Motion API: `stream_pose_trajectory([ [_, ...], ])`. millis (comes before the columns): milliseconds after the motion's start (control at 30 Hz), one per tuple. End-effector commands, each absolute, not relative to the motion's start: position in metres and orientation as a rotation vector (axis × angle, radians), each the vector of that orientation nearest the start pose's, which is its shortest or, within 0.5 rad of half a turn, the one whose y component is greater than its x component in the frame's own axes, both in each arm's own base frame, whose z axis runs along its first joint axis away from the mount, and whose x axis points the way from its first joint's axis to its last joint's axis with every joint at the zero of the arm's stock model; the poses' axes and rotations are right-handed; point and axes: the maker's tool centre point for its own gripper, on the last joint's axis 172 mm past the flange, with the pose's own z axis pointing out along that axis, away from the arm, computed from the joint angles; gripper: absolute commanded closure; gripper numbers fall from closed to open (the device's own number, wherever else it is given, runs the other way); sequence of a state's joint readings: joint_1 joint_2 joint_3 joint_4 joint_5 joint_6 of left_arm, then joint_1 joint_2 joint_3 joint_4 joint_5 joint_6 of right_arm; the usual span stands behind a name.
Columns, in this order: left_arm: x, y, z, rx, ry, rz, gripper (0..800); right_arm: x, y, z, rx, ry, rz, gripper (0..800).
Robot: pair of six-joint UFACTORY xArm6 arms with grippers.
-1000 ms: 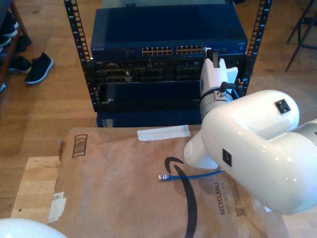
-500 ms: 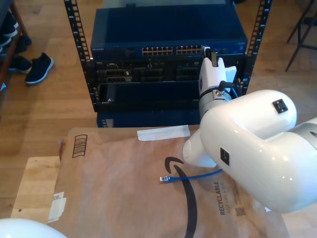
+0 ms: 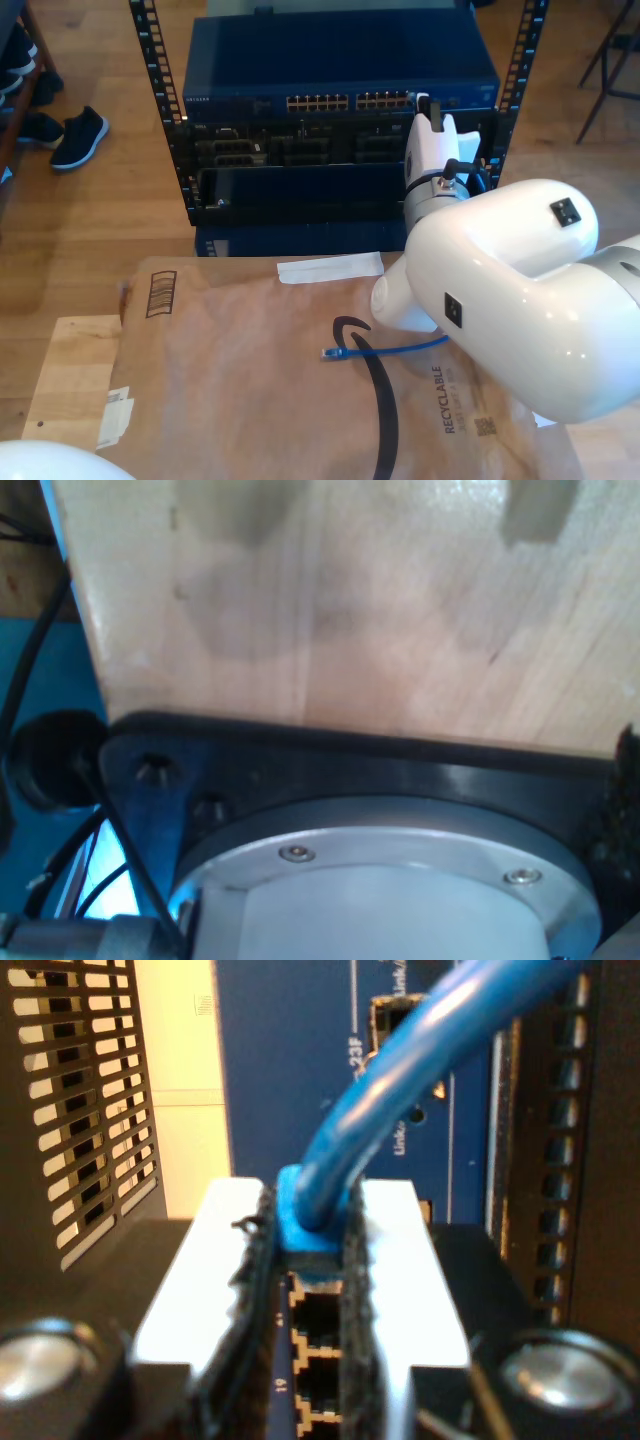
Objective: Grab the cable and plug it in
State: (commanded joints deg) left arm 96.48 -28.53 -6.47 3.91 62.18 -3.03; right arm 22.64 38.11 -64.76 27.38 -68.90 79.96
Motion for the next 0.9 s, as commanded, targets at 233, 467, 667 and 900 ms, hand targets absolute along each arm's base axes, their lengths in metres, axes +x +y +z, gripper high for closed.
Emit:
stream_pose_trajectory([
  [233,-0.027,0.115,0.033,1.85,2.086,-0.514,1,0.669,0.138,0.269,-1.136,1.229,-1.244,800],
  [467,-0.027,0.115,0.033,1.85,2.086,-0.514,1,0.667,0.137,0.266,-1.14,1.234,-1.246,800],
  [667,-0.027,0.115,0.033,1.85,2.086,-0.514,1,0.657,0.142,0.267,-1.131,1.241,-1.22,800],
  [900,-0.027,0.115,0.033,1.85,2.086,-0.514,1,0.65,0.151,0.271,-1.109,1.253,-1.207,800],
])
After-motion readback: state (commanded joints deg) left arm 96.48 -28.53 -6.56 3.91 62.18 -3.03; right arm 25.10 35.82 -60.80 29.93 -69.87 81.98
